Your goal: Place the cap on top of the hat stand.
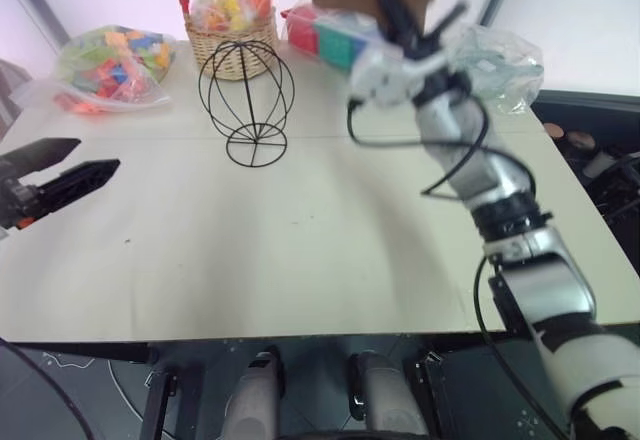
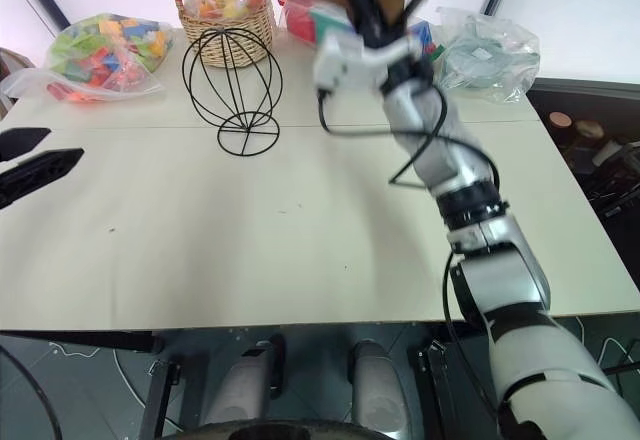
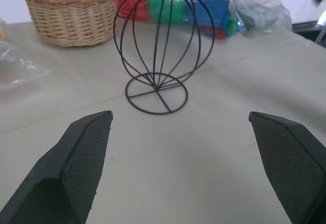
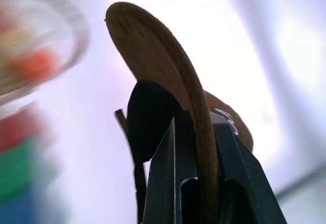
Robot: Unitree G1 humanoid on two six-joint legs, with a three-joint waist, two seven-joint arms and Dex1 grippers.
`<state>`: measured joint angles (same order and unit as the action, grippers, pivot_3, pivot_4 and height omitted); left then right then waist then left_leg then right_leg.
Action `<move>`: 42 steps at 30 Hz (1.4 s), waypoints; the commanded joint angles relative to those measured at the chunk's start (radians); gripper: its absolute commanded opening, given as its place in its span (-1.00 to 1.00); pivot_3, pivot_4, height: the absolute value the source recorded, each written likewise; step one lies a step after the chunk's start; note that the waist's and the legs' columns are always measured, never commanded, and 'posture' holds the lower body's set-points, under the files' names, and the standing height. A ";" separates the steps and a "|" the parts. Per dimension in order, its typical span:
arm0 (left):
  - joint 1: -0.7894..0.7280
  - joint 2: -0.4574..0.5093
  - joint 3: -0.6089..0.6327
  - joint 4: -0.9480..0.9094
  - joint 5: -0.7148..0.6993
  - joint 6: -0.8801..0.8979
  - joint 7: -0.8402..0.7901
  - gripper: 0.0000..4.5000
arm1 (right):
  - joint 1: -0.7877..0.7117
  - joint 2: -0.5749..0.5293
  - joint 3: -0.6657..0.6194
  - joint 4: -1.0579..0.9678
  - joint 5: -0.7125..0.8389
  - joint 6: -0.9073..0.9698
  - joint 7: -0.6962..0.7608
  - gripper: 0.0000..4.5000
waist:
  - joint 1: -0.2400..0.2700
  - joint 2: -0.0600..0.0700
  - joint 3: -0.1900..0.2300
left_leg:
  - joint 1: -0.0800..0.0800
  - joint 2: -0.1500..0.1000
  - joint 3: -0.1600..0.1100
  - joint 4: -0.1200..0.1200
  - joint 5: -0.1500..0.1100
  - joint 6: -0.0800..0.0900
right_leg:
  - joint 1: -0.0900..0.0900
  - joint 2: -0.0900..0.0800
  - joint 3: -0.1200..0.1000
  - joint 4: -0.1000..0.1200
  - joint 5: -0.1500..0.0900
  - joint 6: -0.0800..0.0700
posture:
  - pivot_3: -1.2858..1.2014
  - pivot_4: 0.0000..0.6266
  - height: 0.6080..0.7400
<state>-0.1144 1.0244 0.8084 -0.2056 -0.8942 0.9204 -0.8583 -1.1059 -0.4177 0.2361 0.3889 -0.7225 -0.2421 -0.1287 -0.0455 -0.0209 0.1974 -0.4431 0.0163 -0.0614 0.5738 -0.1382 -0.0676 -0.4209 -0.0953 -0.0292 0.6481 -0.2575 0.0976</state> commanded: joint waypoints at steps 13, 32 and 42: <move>0.039 0.021 0.122 -0.003 0.008 -0.021 -0.009 1.00 | -0.038 0.256 0.162 0.058 -0.001 -0.050 -0.014 -0.99 | -0.012 0.000 0.000 | -0.001 0.001 0.001 0.000 0.000 0.000 | -0.002 0.000 0.000 0.000 0.002 -0.002 | 0.03 -0.52 1.00; 0.150 -0.029 0.205 -0.103 -0.043 0.025 0.018 1.00 | -0.015 0.377 0.285 0.414 -0.010 -0.187 -0.085 -0.99 | -0.024 0.000 0.000 | -0.001 0.001 0.000 0.000 0.000 0.000 | -0.002 0.000 0.000 0.000 0.002 -0.003 | 0.03 -0.52 1.00; 0.151 -0.050 0.181 -0.111 -0.048 0.007 0.039 1.00 | 0.108 0.378 0.352 0.307 -0.029 -0.206 -0.010 -0.99 | -0.026 0.000 0.000 | 0.000 0.002 0.000 0.000 0.000 0.000 | -0.002 0.002 0.000 0.000 0.002 -0.003 | 0.03 -0.52 1.00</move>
<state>0.0409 0.9738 0.9756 -0.2938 -0.9300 0.9494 -0.8238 -1.0055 -0.0573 0.5605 0.7468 -0.7460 -0.4285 -0.1600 -0.0719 -0.0209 0.1974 -0.4429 0.0190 -0.0615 0.5738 -0.1381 -0.0678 -0.4229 -0.0929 -0.0290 0.6485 -0.2550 0.0942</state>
